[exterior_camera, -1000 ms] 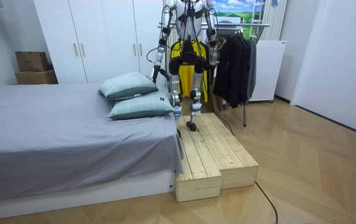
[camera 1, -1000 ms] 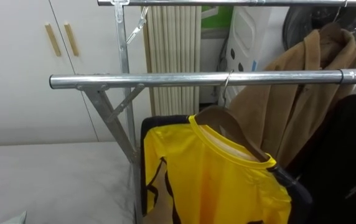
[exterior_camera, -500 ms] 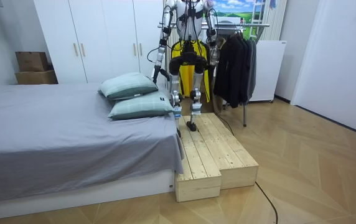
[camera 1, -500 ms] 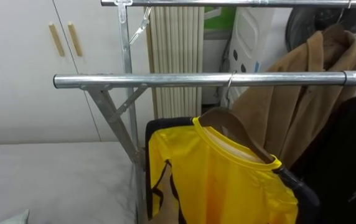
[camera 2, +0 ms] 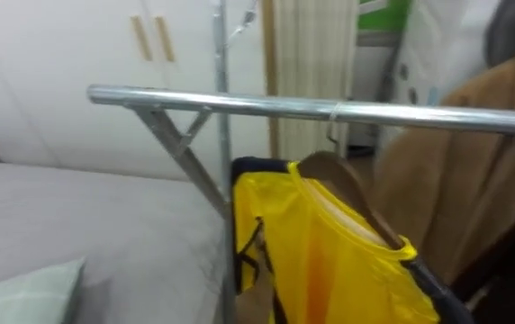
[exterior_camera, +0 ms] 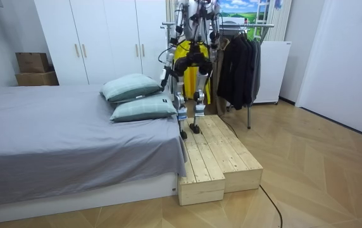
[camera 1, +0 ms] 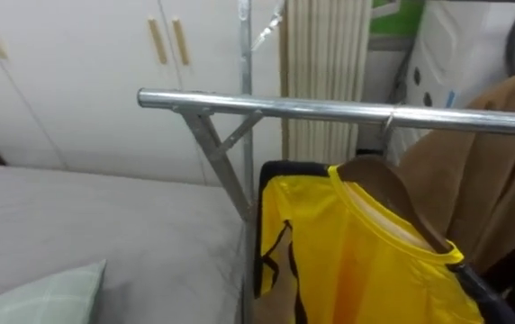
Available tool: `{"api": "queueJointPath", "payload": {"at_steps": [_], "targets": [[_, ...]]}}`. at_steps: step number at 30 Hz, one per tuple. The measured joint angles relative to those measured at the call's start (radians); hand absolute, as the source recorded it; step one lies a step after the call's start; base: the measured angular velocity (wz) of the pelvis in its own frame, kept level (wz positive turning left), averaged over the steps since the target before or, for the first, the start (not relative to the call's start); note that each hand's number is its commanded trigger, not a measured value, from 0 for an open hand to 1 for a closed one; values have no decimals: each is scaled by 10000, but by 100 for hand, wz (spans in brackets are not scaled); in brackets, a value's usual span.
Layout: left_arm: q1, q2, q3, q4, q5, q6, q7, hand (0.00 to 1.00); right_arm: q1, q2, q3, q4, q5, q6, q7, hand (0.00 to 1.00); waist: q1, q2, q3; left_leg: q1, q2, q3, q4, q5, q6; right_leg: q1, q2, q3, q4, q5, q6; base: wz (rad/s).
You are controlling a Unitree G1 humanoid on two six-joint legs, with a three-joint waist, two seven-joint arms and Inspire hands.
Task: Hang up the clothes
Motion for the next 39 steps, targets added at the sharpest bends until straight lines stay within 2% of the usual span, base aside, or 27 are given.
{"api": "queueJointPath", "payload": {"at_steps": [1,2,3,6,7,8,9,11,13,15,16,17,18,19,20,21,23,25,27,29,30,32,33,34,36,37,39], "targets": [[-43,1,0,-5,2,5,-13,0,-40,-28,-5,42,-15,35,-8,0,34,-2,7,-66,63,345,61,68,33,-8,-104,-262,26,-66,-61,135],[-30,6,32,-74,28,7,-68,0,-94,-87,-30,-24,-98,124,-28,0,90,3,2,-98,261,1073,486,2,95,-1,-266,-733,148,-279,61,131],[12,37,34,-217,26,48,-138,0,-182,-127,-62,-152,-286,200,-83,0,56,-5,-3,-91,490,1741,1073,-93,183,22,-457,-1215,249,-427,71,133],[-147,61,35,-520,64,86,-340,0,-471,-213,-595,-277,-320,225,-159,0,39,16,10,190,926,2493,2078,-375,162,74,-718,-2137,348,-571,116,129],[-146,61,33,-544,54,86,-349,0,-560,-218,-616,-278,-321,225,-194,0,32,15,15,288,1009,2625,2168,-412,199,124,-761,-2325,365,-590,120,106],[-186,75,33,-544,55,99,-366,0,-668,-210,-614,-287,-321,223,-244,0,-21,15,14,542,1124,2749,2175,-497,169,164,-830,-2771,410,-637,148,106],[-251,76,30,-561,29,108,-367,0,-726,-209,-618,-286,-322,222,-253,0,-50,11,14,759,1138,2782,2045,-605,35,175,-888,-3179,481,-708,149,107],[-313,76,24,-599,22,113,-317,0,-786,-163,-690,-285,-305,213,-253,0,-72,-2,22,1105,1066,2859,1537,-804,-121,185,-901,-3672,515,-742,126,81],[-297,82,19,-594,26,174,-275,0,-782,-145,-700,-283,-305,206,-264,0,-181,-2,24,1292,938,2879,1028,-1044,-119,134,-955,-4114,691,-829,149,76],[-293,120,-4,-601,25,196,-276,0,-645,-137,-698,-280,-318,207,-402,0,-300,-68,45,1356,869,3081,524,-1468,-5,62,-1163,-4692,1021,-971,340,76],[-297,153,-2,-609,25,195,-275,0,-608,-125,-688,-280,-315,208,-430,0,-285,-112,38,1330,852,3123,430,-1470,-8,36,-1245,-4786,1077,-974,374,48],[-298,171,-8,-635,24,195,-276,0,-526,-126,-657,-282,-283,211,-464,0,-279,-92,-8,1306,832,3103,161,-1473,-19,-9,-1393,-4943,1194,-919,854,41],[-312,180,-42,-641,23,198,-271,0,-473,-122,-584,-283,-219,251,-530,0,-322,-40,-37,1263,840,3069,-23,-1471,-20,-16,-1463,-4968,1249,-702,1179,47],[-337,202,-43,-640,34,203,-268,0,-465,-99,-575,-282,-207,309,-547,0,-366,-70,-23,1249,833,3043,-49,-1468,-21,-14,-1528,-4997,1294,-610,1157,69],[-362,286,-127,-614,59,215,-235,0,-416,-75,-577,-281,-210,427,-549,0,-591,-176,38,1218,766,2990,-74,-1448,-46,10,-1748,-5110,1360,-578,1098,85],[-369,326,-180,-604,57,215,-219,0,-264,-73,-588,-275,-202,442,-575,0,-705,-217,14,1202,712,2887,-115,-1424,-72,113,-1856,-5217,1332,-573,1092,88],[-363,355,-180,-576,53,214,-170,0,-76,-31,-586,-164,-162,441,-681,0,-782,-234,-14,1197,666,2608,-134,-1379,-47,323,-1936,-5177,1331,-512,1186,85],[-240,352,-177,-548,11,194,-78,0,-11,27,-589,152,-104,561,-733,0,-770,-329,-82,1212,637,2353,-165,-1220,-31,411,-1905,-4438,1347,-467,1308,84],[-176,307,-154,-560,-4,184,-51,0,80,22,-622,185,74,697,-759,0,-758,-308,-140,1221,533,2220,-132,-1030,67,586,-1900,-3894,1251,-657,1624,76],[-160,248,-111,-509,-15,164,-49,0,48,10,-702,184,49,828,-770,0,-504,-226,-172,1246,474,2187,-130,-938,195,763,-1972,-4026,1101,-615,1676,44],[-71,244,74,-326,-2,138,-43,0,55,29,-697,178,62,877,-783,0,-294,-218,-169,1248,352,1908,-134,-863,289,877,-2054,-4110,1116,-565,1672,34],[85,253,339,-96,-3,127,-42,0,34,70,-699,167,56,987,-861,0,-178,-174,-142,1250,214,1490,-111,-640,394,1064,-2126,-4192,1132,-504,1743,48],[213,261,481,30,-26,144,-42,0,26,102,-722,170,-2,1015,-896,0,-261,-200,-136,1235,103,1152,-76,-651,476,1257,-2132,-4101,1060,-438,1893,73],[233,285,500,152,-45,182,-42,0,40,125,-777,178,-64,1034,-919,0,-345,-238,-121,1224,8,888,-73,-653,535,1368,-2080,-3885,967,-428,1919,104],[366,243,582,340,-198,227,-82,0,55,133,-1253,211,-214,1154,-1063,0,-366,-303,-109,1194,-343,282,-74,-646,762,1646,-1884,-2797,654,-426,1916,102],[434,215,641,351,-236,229,-87,0,55,133,-1348,202,-235,1154,-1130,0,-325,-293,-105,1202,-388,224,-78,-636,782,1697,-1849,-2640,582,-425,1913,64],[720,264,678,372,-657,346,-87,0,-50,216,-1384,192,-249,1146,-1292,0,-206,-360,-89,1195,-669,-245,-156,-572,942,1868,-1703,-2238,313,-256,1782,52]]}}
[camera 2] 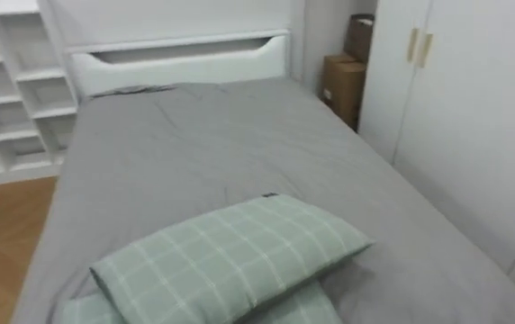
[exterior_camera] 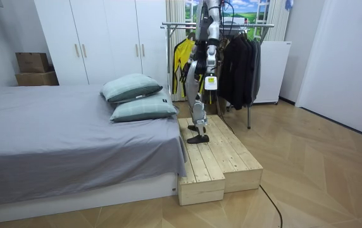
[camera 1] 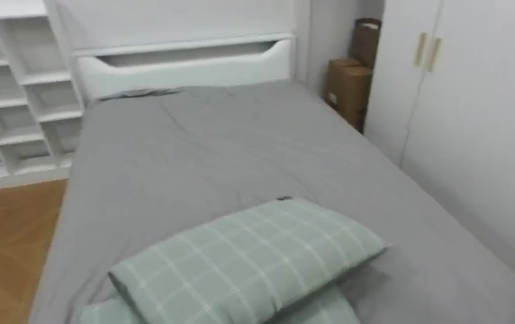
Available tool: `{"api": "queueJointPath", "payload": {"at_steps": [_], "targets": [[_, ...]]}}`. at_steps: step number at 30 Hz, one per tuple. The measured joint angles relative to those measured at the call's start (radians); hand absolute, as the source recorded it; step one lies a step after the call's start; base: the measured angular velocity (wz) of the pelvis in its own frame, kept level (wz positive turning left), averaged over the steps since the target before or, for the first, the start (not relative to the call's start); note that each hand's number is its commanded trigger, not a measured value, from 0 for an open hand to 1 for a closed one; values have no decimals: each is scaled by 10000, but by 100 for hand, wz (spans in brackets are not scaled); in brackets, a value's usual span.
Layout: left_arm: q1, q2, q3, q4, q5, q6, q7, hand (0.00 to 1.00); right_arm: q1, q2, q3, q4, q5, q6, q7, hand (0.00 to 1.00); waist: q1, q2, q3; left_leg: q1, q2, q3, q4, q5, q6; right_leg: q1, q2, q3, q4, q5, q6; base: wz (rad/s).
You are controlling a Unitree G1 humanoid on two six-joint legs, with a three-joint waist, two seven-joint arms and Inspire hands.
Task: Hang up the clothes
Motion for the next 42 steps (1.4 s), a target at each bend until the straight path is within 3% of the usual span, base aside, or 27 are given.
{"api": "queueJointPath", "payload": {"at_steps": [4,9,12,16,21,25,33,37,40,42], "targets": [[-67,-23,-90,-11,-83,134,3,0,-132,34,86,11,-145,-121,3,0,0,-114,36,-44,-296,-522,-196,101,169,250,173,686,-516,78,173,47],[-598,-12,-256,-94,-38,117,149,0,-210,145,414,268,-494,-315,10,0,-10,-292,165,-33,-370,-835,-248,89,174,434,334,1770,-784,132,263,20],[-840,-40,-258,-192,3,45,309,0,-202,224,412,305,-603,-412,-33,0,-7,-362,203,-15,-348,-809,-344,55,115,439,426,2054,-937,133,263,-6],[-935,-37,-261,-587,-3,45,341,0,-127,234,413,319,-932,-412,-22,0,-55,-295,185,-14,-331,-777,-409,33,83,369,485,2337,-931,132,263,-7],[-1007,-43,-258,-729,1,-110,276,0,-63,225,399,662,-1008,-420,230,0,-52,-178,104,82,-348,-754,-518,35,84,396,481,2485,-936,132,262,-2],[-813,-43,-249,-731,21,-106,267,0,86,219,379,662,-876,-421,435,0,-50,-146,98,241,-350,-759,-535,31,86,585,491,2654,-1007,132,263,0],[-589,-61,-246,-434,327,315,46,0,163,216,196,741,-774,-417,548,0,-80,-10,102,252,-347,-851,-480,18,66,688,533,2717,-1101,131,262,2],[-537,-152,-253,-246,326,392,-37,0,161,212,196,749,-771,-416,571,0,-84,-14,154,242,-346,-854,-465,23,58,694,528,2728,-1101,128,258,0],[-544,-181,-256,-222,330,490,-139,0,165,210,184,754,-753,-411,821,0,-98,-38,156,188,-354,-858,-357,-3,1,677,513,2738,-1109,48,207,0],[-558,-183,-307,-274,330,624,-180,0,185,211,212,756,-563,-389,922,0,-109,-71,117,172,-353,-868,-316,14,11,615,512,2726,-1133,-14,196,0]]}}
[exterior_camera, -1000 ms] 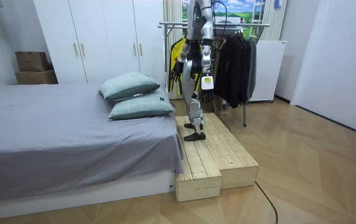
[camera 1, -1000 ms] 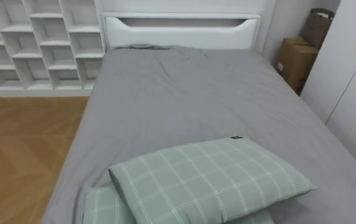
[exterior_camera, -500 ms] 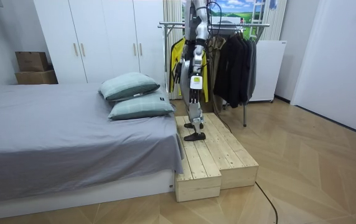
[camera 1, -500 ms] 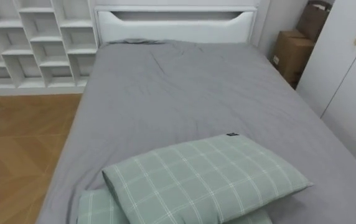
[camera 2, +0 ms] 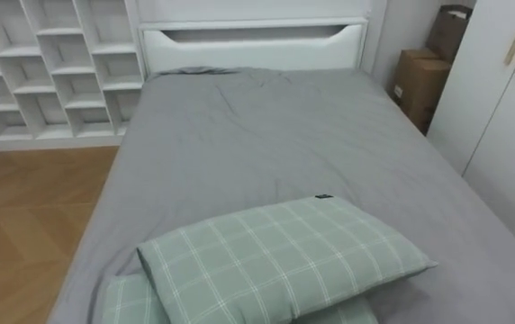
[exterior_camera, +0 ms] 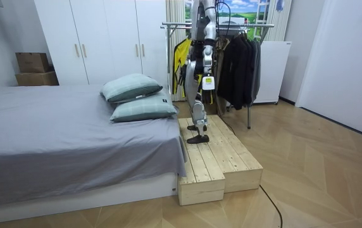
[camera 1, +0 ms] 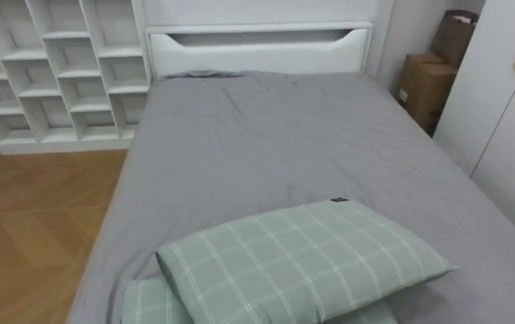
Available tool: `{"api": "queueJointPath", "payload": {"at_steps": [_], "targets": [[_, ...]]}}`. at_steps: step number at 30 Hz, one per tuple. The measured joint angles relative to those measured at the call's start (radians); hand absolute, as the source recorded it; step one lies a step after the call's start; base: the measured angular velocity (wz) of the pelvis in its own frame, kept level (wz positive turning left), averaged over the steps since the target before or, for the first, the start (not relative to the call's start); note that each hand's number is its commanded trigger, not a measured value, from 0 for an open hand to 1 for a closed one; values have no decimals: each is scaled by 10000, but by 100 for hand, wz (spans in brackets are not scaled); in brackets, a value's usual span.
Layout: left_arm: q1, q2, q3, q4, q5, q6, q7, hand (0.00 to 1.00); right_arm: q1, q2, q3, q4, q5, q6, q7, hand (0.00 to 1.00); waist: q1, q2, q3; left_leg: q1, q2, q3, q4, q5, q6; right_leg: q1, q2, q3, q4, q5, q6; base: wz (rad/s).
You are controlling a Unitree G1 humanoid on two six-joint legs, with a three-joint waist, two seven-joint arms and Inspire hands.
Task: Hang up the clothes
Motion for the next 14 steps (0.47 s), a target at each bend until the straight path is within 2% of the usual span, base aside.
{"api": "queueJointPath", "payload": {"at_steps": [6,14], "targets": [[-13,22,-266,-258,227,335,-7,0,19,17,9,62,84,25,172,0,-16,-140,-94,-27,0,-4,7,47,8,-7,15,0,36,4,-1,0],[-185,20,-352,-288,362,407,-139,0,5,22,95,110,81,108,253,0,-12,-204,-82,57,15,-3,2,3,-58,143,99,56,35,7,-3,0]]}}
